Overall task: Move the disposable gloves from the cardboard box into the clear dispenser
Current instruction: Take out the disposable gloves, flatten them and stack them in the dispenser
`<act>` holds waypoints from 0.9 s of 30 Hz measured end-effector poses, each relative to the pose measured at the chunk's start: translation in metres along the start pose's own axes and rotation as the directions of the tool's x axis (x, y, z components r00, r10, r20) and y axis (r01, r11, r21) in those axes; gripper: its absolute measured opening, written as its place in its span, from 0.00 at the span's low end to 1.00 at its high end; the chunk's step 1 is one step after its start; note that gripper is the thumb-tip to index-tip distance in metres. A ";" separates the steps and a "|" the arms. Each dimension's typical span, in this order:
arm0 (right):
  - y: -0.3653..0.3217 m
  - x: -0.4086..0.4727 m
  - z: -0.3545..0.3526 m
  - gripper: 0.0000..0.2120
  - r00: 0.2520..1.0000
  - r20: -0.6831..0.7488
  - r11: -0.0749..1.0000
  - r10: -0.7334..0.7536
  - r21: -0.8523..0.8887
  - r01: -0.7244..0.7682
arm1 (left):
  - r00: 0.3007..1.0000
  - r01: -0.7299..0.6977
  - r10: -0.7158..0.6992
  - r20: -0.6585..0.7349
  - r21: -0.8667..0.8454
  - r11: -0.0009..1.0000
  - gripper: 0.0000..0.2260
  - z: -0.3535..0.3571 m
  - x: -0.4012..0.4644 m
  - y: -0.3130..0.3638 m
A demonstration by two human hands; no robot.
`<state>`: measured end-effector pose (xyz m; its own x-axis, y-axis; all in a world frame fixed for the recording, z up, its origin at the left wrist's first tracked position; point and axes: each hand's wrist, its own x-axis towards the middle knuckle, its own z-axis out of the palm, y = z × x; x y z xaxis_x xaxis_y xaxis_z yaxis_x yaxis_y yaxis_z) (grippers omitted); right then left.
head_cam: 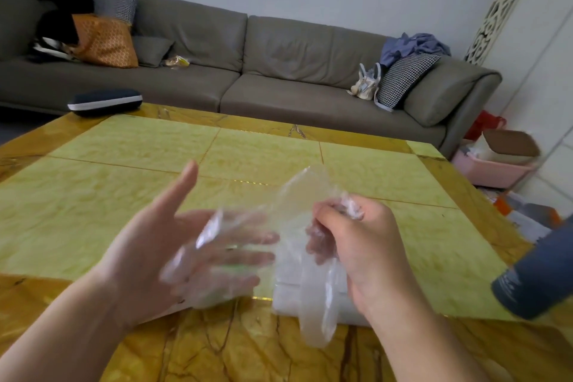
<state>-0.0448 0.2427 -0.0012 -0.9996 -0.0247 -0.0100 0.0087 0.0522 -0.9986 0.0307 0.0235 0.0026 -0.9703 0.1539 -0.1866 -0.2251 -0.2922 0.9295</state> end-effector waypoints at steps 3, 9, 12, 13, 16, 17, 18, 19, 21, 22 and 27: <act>0.005 0.001 -0.005 0.05 0.999 -0.040 1.000 0.019 0.000 -0.019 | 0.998 0.035 -0.041 0.043 0.143 0.989 0.33 0.002 0.003 0.003; -0.003 0.008 -0.027 0.04 0.975 0.179 0.984 0.130 -0.147 -0.104 | 0.939 0.062 0.079 -0.335 0.391 0.919 0.07 0.007 0.024 -0.018; -0.009 0.016 -0.047 0.07 0.931 0.319 0.963 0.177 -0.250 -0.097 | 0.959 0.025 0.110 -0.261 0.465 0.885 0.08 0.009 0.028 -0.018; -0.009 0.018 -0.053 0.07 0.927 0.335 0.963 0.170 -0.258 -0.084 | 0.967 0.017 0.115 -0.228 0.505 0.863 0.08 0.011 0.029 -0.018; -0.005 0.024 -0.065 0.05 0.949 0.289 0.975 0.130 -0.211 -0.069 | 0.941 -0.037 0.201 -0.271 0.510 0.859 0.07 0.018 0.037 -0.016; -0.002 0.025 -0.068 0.06 0.964 0.236 0.977 0.121 -0.202 -0.073 | 0.909 -0.068 0.248 -0.335 0.468 0.881 0.06 0.019 0.039 -0.017; 0.000 0.026 -0.071 0.07 0.978 0.176 0.978 0.113 -0.194 -0.078 | 0.865 -0.106 0.293 -0.407 0.422 0.900 0.05 0.019 0.042 -0.017; 0.002 0.027 -0.074 0.07 0.987 0.116 0.979 0.109 -0.184 -0.087 | 0.808 -0.144 0.356 -0.470 0.429 0.892 0.04 0.021 0.044 -0.017; 0.007 0.028 -0.079 0.06 0.992 0.034 0.980 0.121 -0.166 -0.113 | 0.646 -0.170 0.564 -0.514 0.623 0.763 0.06 0.027 0.044 -0.017; 0.010 0.028 -0.080 0.07 0.991 0.019 0.978 0.131 -0.169 -0.126 | 0.570 -0.183 0.690 -0.446 0.750 0.636 0.07 0.034 0.042 -0.017; 0.020 0.028 -0.076 0.08 0.985 0.037 0.964 0.170 -0.215 -0.158 | 0.749 -0.296 0.646 0.146 0.947 0.129 0.09 0.091 0.062 -0.019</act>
<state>-0.0746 0.3192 -0.0178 -0.9820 -0.0524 -0.1813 0.1610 0.2687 -0.9497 -0.0175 0.1246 0.0022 -0.8594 0.0641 0.5073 0.3415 0.8103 0.4762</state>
